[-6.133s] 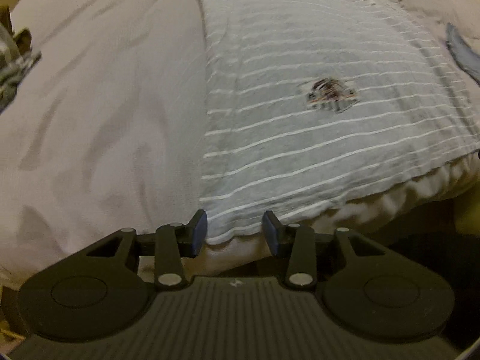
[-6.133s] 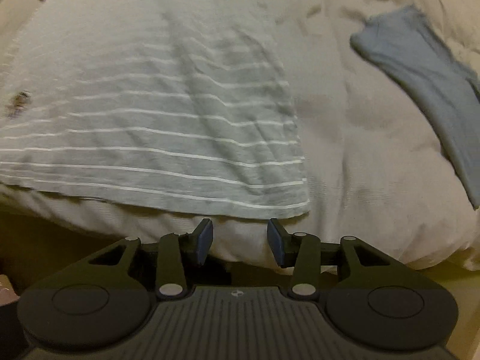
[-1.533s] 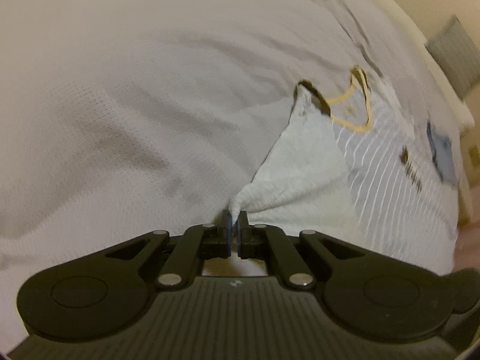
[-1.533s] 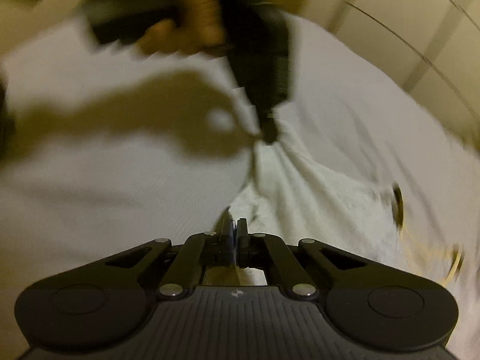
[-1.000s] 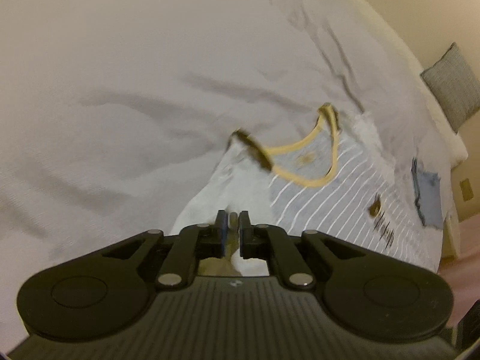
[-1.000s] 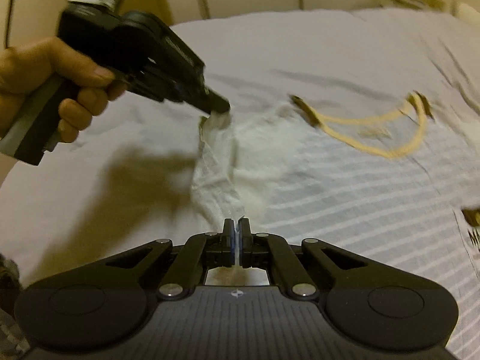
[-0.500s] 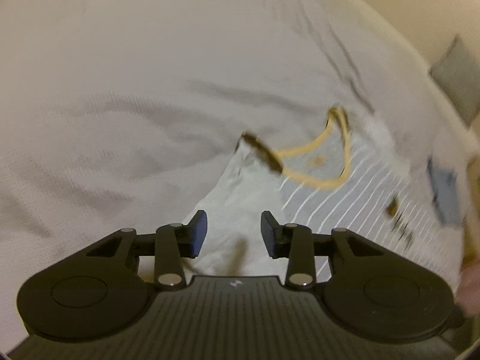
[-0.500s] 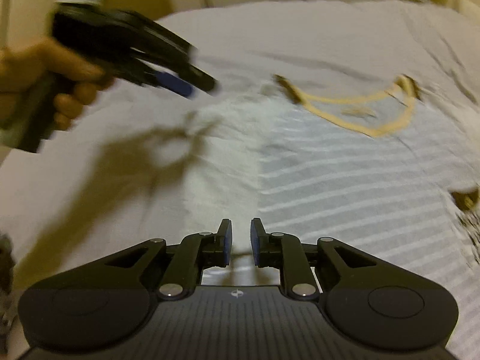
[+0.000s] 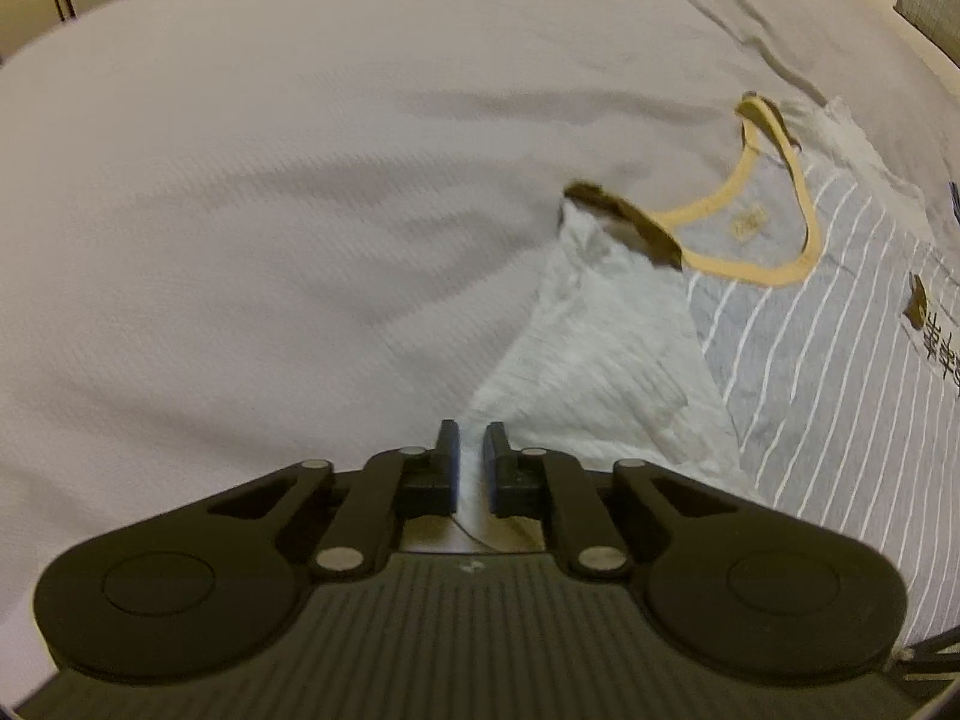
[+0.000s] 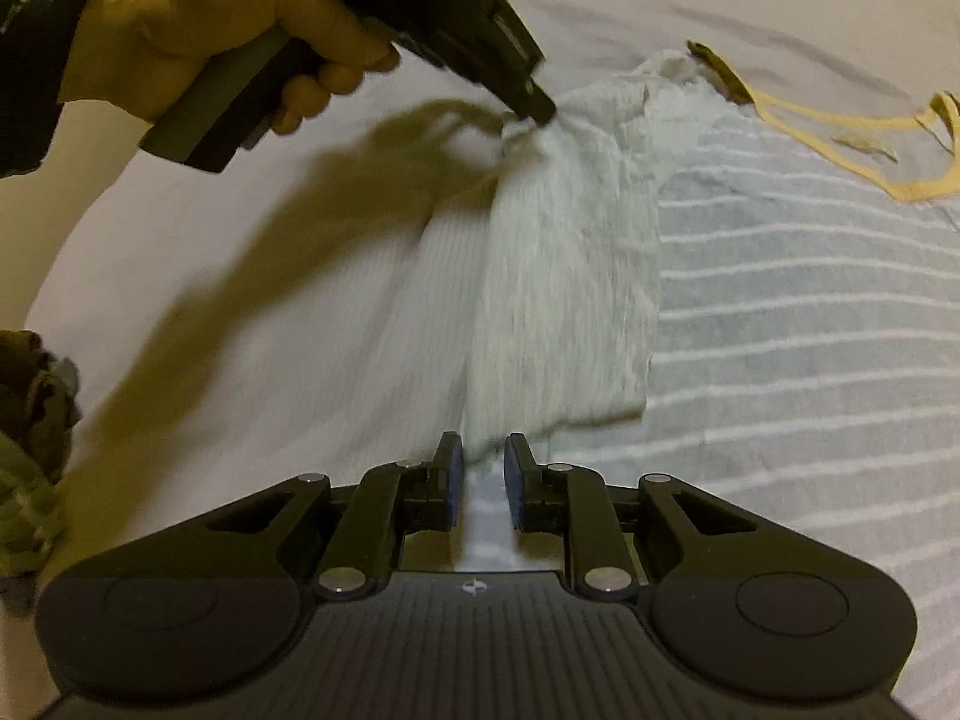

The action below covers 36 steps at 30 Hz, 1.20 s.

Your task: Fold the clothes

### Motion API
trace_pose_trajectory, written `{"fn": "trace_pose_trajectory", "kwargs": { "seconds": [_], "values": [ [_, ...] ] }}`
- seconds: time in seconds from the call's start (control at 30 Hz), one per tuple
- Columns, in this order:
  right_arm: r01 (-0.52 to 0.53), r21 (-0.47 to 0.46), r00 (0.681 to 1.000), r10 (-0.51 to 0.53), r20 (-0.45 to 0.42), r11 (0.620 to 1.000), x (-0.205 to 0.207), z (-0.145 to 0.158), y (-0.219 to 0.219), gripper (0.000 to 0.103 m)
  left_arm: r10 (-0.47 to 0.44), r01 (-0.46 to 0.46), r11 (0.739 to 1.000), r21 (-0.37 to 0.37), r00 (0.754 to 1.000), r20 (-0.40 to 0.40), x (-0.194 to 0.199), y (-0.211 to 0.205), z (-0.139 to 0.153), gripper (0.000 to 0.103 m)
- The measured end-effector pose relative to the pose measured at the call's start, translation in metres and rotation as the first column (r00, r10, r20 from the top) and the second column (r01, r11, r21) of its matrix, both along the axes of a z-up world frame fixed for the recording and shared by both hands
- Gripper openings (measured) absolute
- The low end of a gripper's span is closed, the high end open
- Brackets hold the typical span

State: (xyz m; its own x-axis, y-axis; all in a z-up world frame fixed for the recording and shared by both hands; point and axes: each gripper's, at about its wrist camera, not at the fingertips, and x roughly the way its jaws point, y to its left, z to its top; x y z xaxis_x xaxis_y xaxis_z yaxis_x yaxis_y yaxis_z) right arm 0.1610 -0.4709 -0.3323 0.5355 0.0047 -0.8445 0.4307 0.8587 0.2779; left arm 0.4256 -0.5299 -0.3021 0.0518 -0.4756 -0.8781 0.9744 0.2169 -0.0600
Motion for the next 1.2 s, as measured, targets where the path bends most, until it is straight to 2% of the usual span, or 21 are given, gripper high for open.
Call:
{"fn": "trace_pose_trajectory", "kwargs": {
  "seconds": [0.13,0.23,0.37,0.57,0.63,0.83,0.97,1.07,1.2],
  "values": [
    [0.038,-0.016,0.999,-0.038,0.002,0.999,-0.031,0.024,0.001,0.021,0.062,-0.063,0.997,-0.049,0.998,-0.020,0.000,0.023,0.030,0.018],
    [0.081,-0.043,0.996,-0.082,-0.021,0.996,-0.057,0.036,-0.006,0.023,0.078,-0.078,0.996,-0.049,0.997,0.000,-0.018,0.040,0.044,0.020],
    [0.144,-0.104,0.986,-0.152,-0.070,0.984,-0.095,0.048,-0.026,0.028,0.066,-0.065,0.997,-0.042,0.998,0.019,-0.060,0.059,0.057,0.024],
    [0.255,-0.189,0.955,-0.278,-0.107,0.948,-0.168,0.070,-0.075,0.037,-0.007,0.010,0.999,-0.037,0.996,0.085,-0.153,0.062,0.070,0.028],
    [0.277,-0.208,0.947,-0.304,-0.106,0.938,-0.191,0.076,-0.097,0.040,-0.040,0.045,0.998,-0.043,0.992,0.123,-0.191,0.053,0.076,0.033],
    [0.271,-0.251,0.952,-0.298,-0.077,0.929,-0.258,0.092,-0.173,0.044,-0.067,0.076,0.996,-0.046,0.983,0.173,-0.303,0.005,0.080,0.037],
    [0.222,-0.271,0.967,-0.248,-0.065,0.937,-0.300,0.105,-0.220,0.044,-0.052,0.061,0.997,-0.053,0.987,0.150,-0.369,-0.039,0.074,0.037],
    [0.240,-0.282,0.963,-0.264,-0.053,0.929,-0.331,0.120,-0.255,0.044,-0.087,0.095,0.995,-0.043,0.984,0.157,-0.412,-0.070,0.072,0.037],
    [0.284,-0.282,0.949,-0.311,-0.056,0.917,-0.362,0.132,-0.295,0.044,-0.158,0.166,0.986,-0.026,0.970,0.186,-0.451,-0.094,0.076,0.037]
  ]
}}
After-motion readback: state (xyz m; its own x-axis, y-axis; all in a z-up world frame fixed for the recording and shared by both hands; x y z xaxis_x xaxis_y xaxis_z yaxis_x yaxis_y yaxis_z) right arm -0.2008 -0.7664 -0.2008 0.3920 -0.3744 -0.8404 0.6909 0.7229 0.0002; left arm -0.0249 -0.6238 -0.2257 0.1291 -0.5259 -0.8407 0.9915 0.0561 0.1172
